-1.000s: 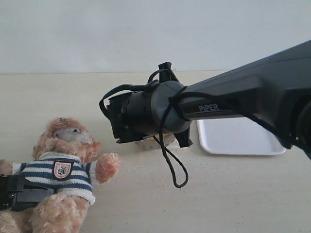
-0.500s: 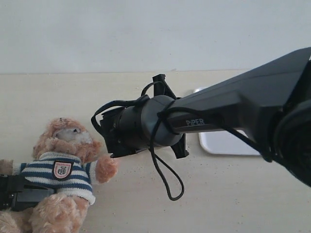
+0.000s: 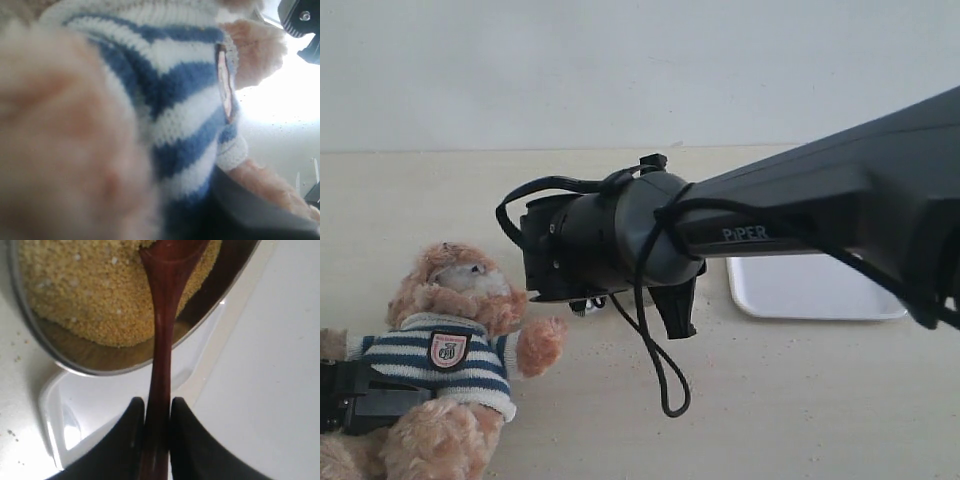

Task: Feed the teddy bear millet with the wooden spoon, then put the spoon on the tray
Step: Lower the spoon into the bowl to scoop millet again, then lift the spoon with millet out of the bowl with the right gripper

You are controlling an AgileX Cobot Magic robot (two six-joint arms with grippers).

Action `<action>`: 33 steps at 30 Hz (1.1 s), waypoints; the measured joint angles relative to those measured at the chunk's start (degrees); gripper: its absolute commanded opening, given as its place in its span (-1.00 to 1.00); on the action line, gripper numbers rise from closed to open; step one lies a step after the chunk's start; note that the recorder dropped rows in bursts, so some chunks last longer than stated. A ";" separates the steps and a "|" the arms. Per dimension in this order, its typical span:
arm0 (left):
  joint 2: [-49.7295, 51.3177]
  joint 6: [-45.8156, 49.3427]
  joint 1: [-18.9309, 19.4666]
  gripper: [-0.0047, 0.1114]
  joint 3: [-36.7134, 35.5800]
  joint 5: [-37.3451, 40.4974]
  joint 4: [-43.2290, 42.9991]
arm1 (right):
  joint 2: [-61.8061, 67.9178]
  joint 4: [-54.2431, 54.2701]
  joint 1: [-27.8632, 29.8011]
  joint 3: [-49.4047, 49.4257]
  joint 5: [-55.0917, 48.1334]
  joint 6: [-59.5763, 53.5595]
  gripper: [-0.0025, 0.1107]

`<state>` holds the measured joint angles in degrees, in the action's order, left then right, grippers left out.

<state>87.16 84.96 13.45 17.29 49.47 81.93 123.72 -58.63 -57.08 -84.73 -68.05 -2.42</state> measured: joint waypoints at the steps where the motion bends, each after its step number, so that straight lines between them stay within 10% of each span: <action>1: 0.00 0.00 0.00 -0.80 0.00 0.00 0.00 | -0.24 1.05 0.00 0.00 0.16 -0.07 -0.70; 33: 0.00 0.00 0.00 -0.80 0.00 0.00 0.00 | -5.64 13.33 2.63 0.00 4.75 -0.44 -0.70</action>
<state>87.16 84.96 13.45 17.29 49.47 81.93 118.08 -45.31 -54.44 -84.73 -63.30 -2.86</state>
